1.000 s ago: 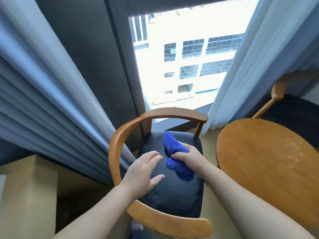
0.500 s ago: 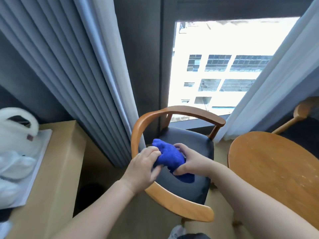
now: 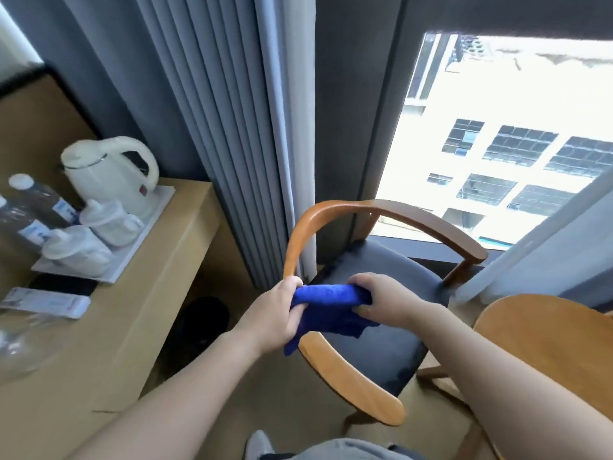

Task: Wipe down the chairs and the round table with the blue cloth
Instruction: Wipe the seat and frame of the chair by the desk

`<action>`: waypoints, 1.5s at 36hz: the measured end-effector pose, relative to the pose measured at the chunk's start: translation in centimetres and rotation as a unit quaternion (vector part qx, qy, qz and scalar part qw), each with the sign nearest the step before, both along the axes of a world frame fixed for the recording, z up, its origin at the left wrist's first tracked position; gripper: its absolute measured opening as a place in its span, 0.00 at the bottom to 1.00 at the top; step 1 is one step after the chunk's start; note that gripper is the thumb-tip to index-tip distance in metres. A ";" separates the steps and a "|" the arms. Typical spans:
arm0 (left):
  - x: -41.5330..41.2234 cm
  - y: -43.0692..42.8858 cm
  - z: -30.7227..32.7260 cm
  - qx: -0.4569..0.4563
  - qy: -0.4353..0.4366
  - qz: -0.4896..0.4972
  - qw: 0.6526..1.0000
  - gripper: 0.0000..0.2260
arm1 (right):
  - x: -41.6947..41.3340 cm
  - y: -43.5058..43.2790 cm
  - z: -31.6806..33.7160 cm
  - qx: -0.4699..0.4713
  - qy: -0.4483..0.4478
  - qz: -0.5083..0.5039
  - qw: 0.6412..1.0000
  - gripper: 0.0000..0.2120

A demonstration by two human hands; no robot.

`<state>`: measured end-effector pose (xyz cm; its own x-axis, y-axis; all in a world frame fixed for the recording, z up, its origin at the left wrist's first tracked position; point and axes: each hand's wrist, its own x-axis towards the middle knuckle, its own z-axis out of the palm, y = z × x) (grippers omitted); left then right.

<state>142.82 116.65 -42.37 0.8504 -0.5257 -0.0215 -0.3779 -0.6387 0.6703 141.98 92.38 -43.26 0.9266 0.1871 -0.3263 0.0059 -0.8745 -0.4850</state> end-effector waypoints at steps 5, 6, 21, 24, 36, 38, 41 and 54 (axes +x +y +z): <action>-4.6 -3.8 -1.8 -0.004 0.029 0.074 0.997 0.06 | -1.0 -4.1 -1.2 0.000 0.038 0.071 0.997 0.15; -5.6 -4.6 -2.4 0.003 0.037 0.088 0.995 0.06 | -1.4 -4.8 -1.6 -0.004 0.049 0.084 0.995 0.16; -16.4 -10.0 -9.1 0.003 0.201 0.257 0.945 0.07 | -5.7 -7.8 -7.1 -0.029 0.224 0.202 0.953 0.17; -17.1 -10.6 -11.4 -0.018 0.233 0.282 0.931 0.07 | -5.4 -7.5 -8.7 -0.043 0.250 0.205 0.945 0.19; -15.8 -11.2 -18.7 -0.026 0.271 0.429 0.861 0.15 | -6.1 -4.6 -17.0 -0.147 0.087 0.091 0.981 0.20; -16.1 -10.7 -19.0 -0.011 0.276 0.419 0.865 0.20 | -7.6 -4.3 -17.2 -0.138 0.049 0.068 0.987 0.23; -17.0 -10.0 -18.5 0.016 0.259 0.398 0.880 0.22 | -9.8 -3.8 -17.3 -0.069 0.073 0.022 0.995 0.22; -20.2 -6.2 -16.9 0.034 0.186 0.363 0.912 0.13 | -12.0 0.9 -18.8 -0.124 0.195 -0.035 0.972 0.56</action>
